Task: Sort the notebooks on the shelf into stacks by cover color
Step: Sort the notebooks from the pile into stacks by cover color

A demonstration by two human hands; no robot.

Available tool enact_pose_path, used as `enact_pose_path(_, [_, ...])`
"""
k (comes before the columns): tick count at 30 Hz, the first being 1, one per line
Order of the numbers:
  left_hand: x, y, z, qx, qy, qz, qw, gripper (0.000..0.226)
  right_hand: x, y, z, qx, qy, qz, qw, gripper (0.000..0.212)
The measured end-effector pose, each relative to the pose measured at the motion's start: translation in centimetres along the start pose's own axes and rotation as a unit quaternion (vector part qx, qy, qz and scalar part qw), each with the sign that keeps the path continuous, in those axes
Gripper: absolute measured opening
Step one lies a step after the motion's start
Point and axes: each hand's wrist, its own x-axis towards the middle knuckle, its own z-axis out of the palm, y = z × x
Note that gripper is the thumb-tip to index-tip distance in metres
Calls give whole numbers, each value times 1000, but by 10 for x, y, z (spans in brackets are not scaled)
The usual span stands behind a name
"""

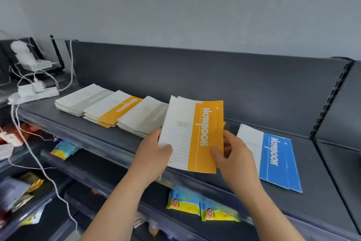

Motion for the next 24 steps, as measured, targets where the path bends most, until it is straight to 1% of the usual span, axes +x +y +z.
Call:
enact_pose_path(3, [12, -22, -39, 6, 5, 8, 1000, 36, 2, -24, 39, -3, -1, 10, 1000, 55])
enact_pose_path(10, [44, -60, -94, 10, 30, 28, 999, 33, 23, -60, 103, -28, -12, -2, 1000, 40])
enact_pose_path(18, [100, -87, -137, 31, 65, 14, 997, 34, 76, -86, 163, -9, -35, -18, 999, 38])
enact_pose_path(24, [146, -108, -177, 84, 82, 18, 993, 33, 113, -110, 218, -17, -50, -26, 998, 36])
